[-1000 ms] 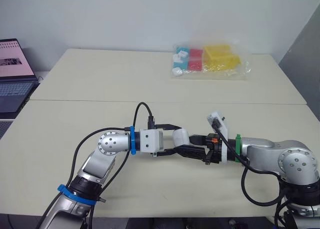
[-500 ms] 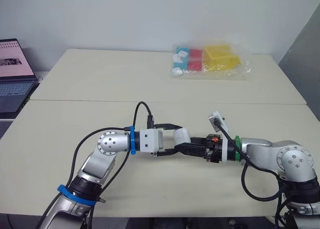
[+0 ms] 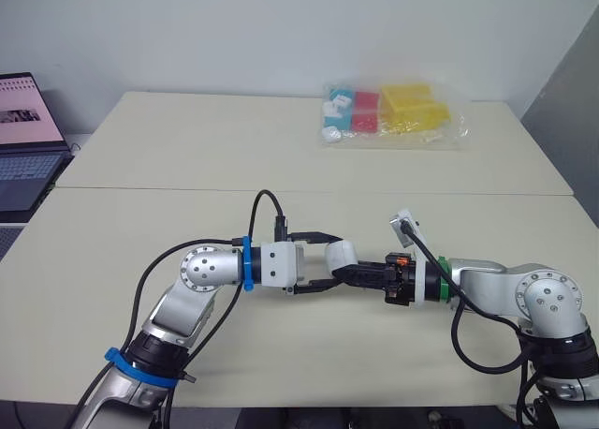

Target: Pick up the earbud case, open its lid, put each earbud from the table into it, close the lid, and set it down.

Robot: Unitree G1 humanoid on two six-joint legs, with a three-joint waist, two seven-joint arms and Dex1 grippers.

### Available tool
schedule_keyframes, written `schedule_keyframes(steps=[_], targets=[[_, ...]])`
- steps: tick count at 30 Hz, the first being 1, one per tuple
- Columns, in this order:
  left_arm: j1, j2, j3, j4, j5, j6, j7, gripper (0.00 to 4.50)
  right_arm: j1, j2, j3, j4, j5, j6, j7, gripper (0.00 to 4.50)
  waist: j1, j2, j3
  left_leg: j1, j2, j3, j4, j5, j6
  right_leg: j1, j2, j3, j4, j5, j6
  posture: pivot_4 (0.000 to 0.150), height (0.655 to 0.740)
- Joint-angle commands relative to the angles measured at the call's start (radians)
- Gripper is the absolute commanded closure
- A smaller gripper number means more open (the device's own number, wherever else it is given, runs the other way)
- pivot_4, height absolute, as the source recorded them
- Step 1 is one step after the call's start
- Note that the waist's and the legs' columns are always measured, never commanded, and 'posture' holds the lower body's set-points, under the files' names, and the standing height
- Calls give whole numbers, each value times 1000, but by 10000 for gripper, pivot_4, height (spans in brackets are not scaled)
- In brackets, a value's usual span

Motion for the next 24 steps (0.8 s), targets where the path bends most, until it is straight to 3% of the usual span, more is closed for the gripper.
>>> schedule_keyframes(steps=[1,3,8,12,15,19,24], targets=[[7,3,13,-46,-35,8,-11,17179,-15,-7,-5,-18,28,-18,18,37350,0,0,0,0,0,0,0,0,0,0,0,0,0,0,0,1500,7400],[13,3,18,-51,-46,45,-4,17179,-18,-10,-1,-19,24,-17,24,37350,0,0,0,0,0,0,0,0,0,0,0,0,0,0,0,1500,7400],[-4,16,31,-43,-29,52,3,595,-32,-21,5,-21,9,-12,39,37350,0,0,0,0,0,0,0,0,0,0,0,0,0,0,0,1500,7400],[-17,67,39,-27,-23,109,-25,0,-46,-47,2,-12,-2,0,65,37350,0,0,0,0,0,0,0,0,0,0,1,0,0,0,0,1500,7400],[-34,121,62,-35,-59,257,-38,0,-79,-116,1,-7,-52,29,132,37350,0,0,0,0,0,0,0,0,0,-1,1,0,0,0,0,1500,7400],[-47,236,51,-118,-138,613,-84,0,-235,-374,178,-108,-426,-13,437,37350,-5,3,2,-4,0,1,0,0,0,-6,1,1,1,0,0,1500,7400],[-84,182,42,-247,-214,860,8,0,-389,-526,449,-177,-843,-225,755,37350,-3,2,2,-14,0,-2,-1,0,0,-15,3,-1,0,-1,-1,1500,7400]])
